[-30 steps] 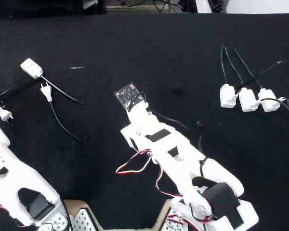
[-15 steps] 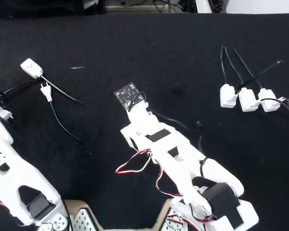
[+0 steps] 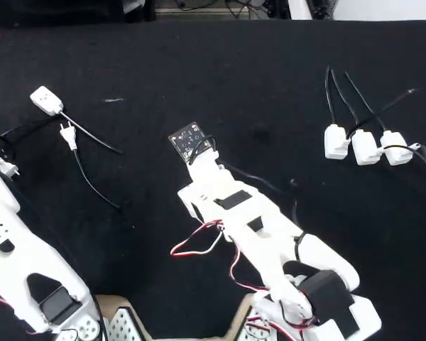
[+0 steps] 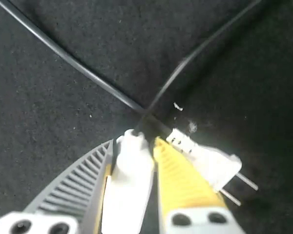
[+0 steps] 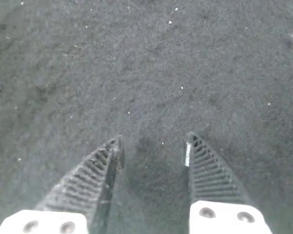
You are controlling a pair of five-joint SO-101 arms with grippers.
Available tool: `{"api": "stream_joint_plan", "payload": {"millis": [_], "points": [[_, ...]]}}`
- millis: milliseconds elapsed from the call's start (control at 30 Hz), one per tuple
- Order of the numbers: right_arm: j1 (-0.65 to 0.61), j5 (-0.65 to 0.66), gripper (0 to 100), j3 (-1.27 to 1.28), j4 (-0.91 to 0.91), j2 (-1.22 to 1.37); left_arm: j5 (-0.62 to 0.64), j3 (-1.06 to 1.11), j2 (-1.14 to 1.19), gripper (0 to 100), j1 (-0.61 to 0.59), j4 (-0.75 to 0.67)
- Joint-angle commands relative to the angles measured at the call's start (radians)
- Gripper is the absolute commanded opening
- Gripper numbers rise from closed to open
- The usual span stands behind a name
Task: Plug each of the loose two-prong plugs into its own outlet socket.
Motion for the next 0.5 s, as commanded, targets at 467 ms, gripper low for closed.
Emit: {"api": "stream_joint_plan", "payload": {"millis": [467], "points": [[0.032, -0.006, 19.4, 0.002, 0.041, -0.130, 0.353, 0.122, -0.580, 3, 0.120, 0.525]]}}
